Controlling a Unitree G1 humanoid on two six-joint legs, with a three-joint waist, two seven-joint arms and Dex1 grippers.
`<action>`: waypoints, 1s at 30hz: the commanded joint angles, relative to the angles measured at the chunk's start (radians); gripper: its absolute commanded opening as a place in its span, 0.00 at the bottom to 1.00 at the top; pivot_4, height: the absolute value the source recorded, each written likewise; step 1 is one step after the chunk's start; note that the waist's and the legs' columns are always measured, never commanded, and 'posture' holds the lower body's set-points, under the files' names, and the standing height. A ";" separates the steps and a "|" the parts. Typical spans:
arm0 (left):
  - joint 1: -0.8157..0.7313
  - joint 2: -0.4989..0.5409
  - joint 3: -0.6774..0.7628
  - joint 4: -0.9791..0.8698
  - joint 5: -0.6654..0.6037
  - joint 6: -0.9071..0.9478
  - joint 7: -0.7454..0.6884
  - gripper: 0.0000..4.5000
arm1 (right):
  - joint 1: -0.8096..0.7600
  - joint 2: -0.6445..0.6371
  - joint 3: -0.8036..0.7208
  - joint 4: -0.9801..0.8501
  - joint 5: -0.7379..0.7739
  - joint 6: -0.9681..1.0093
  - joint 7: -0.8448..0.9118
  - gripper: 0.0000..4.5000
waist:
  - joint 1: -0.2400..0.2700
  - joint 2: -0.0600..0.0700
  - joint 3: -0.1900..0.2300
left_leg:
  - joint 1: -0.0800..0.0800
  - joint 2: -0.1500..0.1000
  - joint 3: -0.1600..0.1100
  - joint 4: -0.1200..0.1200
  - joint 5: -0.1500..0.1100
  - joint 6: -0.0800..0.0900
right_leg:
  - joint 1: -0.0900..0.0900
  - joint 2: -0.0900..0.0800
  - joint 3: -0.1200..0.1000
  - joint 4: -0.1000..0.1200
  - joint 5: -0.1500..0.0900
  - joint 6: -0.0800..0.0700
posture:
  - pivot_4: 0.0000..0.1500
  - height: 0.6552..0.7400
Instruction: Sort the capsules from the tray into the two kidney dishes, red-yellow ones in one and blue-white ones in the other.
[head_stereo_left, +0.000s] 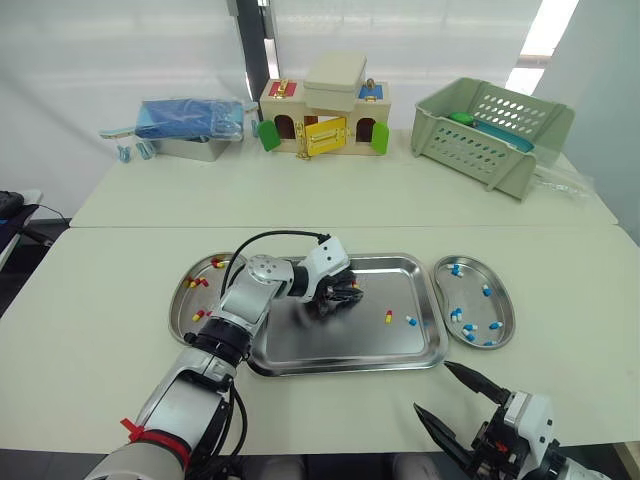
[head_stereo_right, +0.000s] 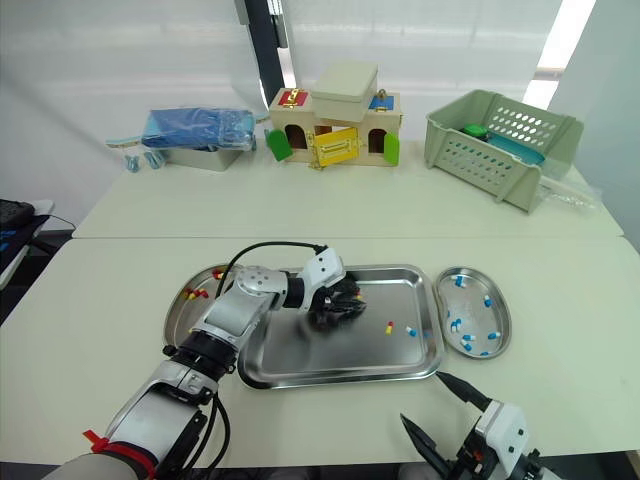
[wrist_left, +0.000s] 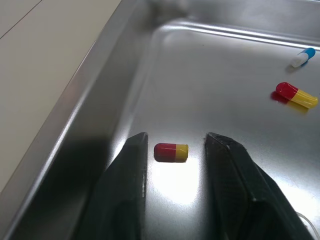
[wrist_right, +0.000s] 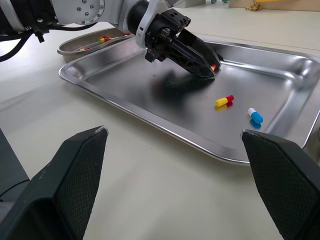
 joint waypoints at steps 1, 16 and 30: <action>0.012 0.005 -0.012 -0.036 0.013 0.016 -0.005 0.21 | 0.018 -0.008 0.005 -0.037 -0.002 -0.010 -0.012 1.00 | 0.000 0.000 0.000 | 0.000 0.000 0.000 0.000 0.000 0.000 | 0.000 0.000 0.000 0.000 0.000 0.000 | 1.00 1.00; 0.053 0.044 0.077 -0.260 -0.060 0.165 0.017 0.21 | 0.011 -0.058 0.024 -0.034 0.014 -0.023 0.013 1.00 | -0.001 0.000 0.000 | 0.000 0.000 0.000 0.000 0.000 0.000 | 0.000 0.000 0.000 0.000 0.000 0.000 | 1.00 1.00; 0.360 0.294 0.501 -0.702 -0.173 0.551 0.261 0.21 | -0.115 -0.204 -0.020 -0.086 0.140 0.090 0.097 1.00 | 0.000 0.000 0.000 | 0.000 0.000 -0.001 0.000 0.000 0.000 | 0.000 0.000 0.000 0.000 0.000 0.000 | 1.00 1.00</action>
